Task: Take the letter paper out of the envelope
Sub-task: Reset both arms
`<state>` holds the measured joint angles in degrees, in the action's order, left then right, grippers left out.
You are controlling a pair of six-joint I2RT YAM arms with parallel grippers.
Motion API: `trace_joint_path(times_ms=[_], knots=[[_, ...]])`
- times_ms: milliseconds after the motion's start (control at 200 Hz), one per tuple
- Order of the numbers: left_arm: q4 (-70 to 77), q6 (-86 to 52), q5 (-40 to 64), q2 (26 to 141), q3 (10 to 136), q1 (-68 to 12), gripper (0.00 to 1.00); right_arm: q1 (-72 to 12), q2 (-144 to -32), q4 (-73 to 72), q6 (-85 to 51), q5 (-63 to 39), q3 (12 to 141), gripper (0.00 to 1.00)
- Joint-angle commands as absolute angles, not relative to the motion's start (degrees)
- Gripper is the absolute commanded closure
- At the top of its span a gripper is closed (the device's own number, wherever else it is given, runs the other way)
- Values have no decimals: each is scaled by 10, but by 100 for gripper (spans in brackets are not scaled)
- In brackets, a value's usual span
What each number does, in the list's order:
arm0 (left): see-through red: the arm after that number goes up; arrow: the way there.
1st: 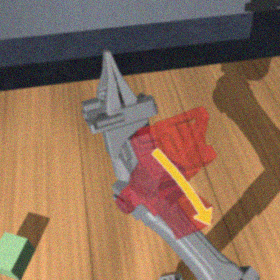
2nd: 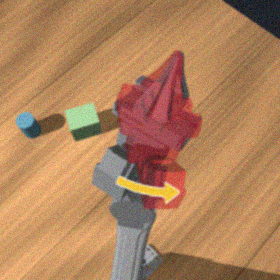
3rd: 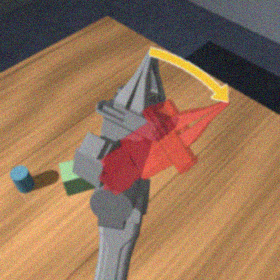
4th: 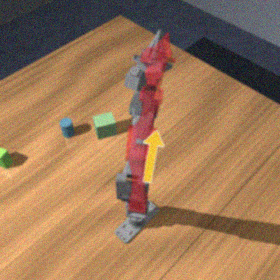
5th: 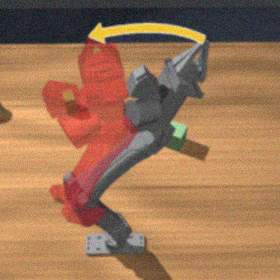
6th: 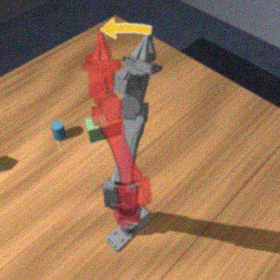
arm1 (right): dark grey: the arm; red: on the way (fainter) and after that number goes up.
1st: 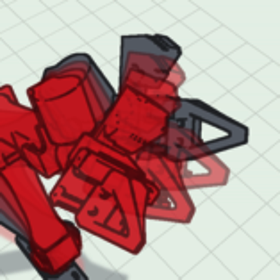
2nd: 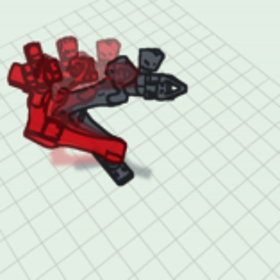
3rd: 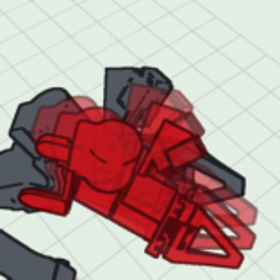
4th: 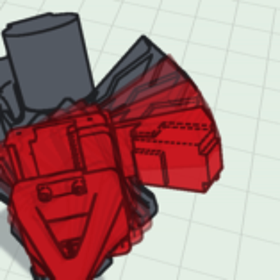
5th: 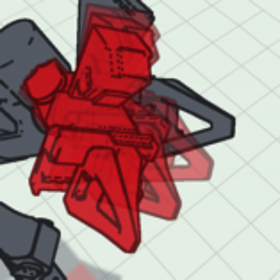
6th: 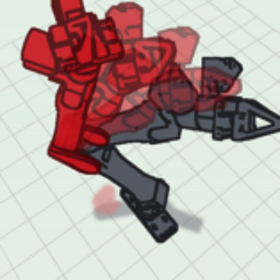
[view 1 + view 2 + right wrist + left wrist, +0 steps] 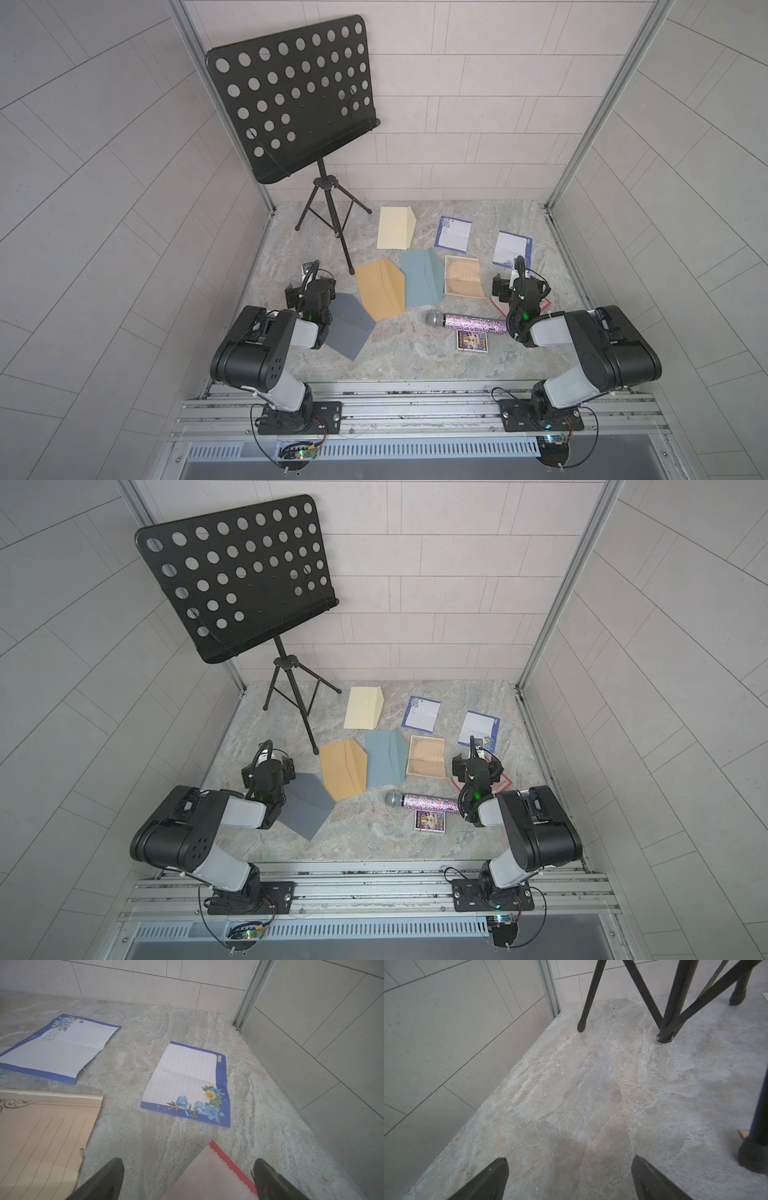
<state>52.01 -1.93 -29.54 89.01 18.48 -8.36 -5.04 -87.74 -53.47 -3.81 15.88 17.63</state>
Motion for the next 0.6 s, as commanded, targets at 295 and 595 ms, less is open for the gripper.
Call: trace_joint_path(times_ms=[295,595], knots=[[439,-53,-236,882,247,-40,0,-20,-879,-539,-69,165,193,0],[441,-51,-234,876,243,-40,0,-17,-881,-497,-78,181,217,0]])
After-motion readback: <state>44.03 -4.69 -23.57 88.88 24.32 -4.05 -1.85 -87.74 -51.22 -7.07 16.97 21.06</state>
